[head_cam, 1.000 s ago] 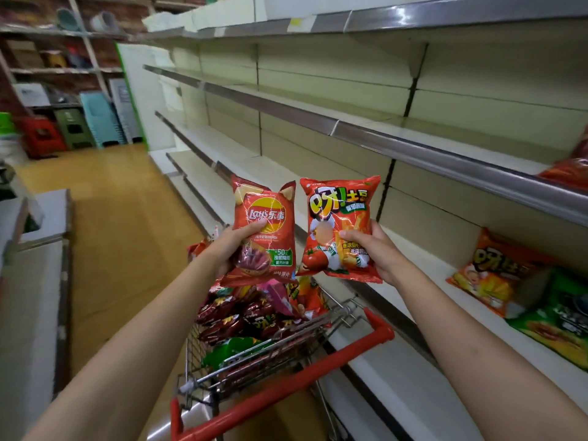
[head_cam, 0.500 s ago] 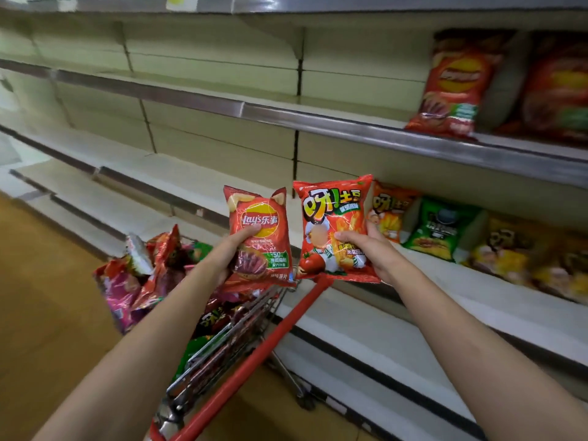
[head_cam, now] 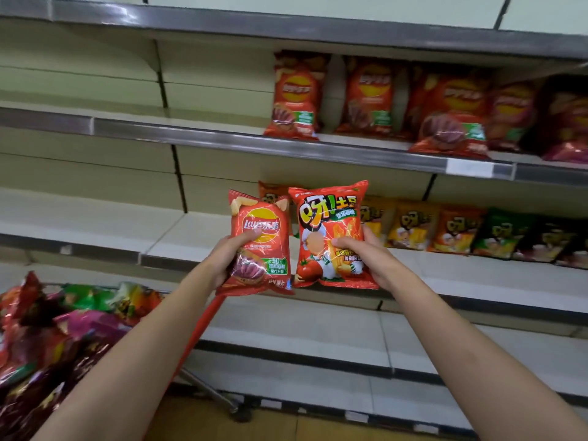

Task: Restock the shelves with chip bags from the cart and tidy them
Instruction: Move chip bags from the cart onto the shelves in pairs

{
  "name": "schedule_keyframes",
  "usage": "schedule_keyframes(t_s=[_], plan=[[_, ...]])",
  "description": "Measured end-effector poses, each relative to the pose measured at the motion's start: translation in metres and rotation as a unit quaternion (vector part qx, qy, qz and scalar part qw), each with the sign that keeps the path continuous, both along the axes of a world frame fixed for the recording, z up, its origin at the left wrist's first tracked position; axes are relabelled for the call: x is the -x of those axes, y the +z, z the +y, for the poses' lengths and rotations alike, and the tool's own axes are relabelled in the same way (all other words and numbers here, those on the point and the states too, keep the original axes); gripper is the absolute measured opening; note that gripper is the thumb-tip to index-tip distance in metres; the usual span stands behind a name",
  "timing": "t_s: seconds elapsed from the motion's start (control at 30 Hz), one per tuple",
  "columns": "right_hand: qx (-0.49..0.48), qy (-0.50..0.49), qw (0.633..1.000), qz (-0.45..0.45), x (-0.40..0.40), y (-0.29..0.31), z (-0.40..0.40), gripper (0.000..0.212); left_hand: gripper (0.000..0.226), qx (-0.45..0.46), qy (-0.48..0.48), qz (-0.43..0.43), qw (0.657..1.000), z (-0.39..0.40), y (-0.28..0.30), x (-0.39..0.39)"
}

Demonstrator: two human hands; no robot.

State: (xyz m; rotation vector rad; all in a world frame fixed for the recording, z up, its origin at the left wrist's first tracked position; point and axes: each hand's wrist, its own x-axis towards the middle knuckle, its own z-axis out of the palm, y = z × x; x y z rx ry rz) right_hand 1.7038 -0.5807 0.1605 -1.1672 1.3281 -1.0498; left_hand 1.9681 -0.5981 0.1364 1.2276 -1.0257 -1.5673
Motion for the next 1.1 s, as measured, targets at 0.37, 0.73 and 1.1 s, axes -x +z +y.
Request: schedule_keyframes(t_s=[0.37,0.73,1.1], plan=[[0.044,-0.022,0.999,0.023,0.103,0.040,0.051,0.066,0.062,0.050,-0.022,-0.012,0.998,0.020,0.037,0.106],[0.072,-0.012,0.997,-0.001,0.152,0.067,0.062,0.064,0.058,0.079,-0.029,-0.059,0.995,0.026,0.069,0.152],[0.114,-0.004,0.992,-0.059,0.137,0.107,-0.003,0.054,0.057,0.143,0.020,-0.047,0.988,-0.031,0.132,0.141]])
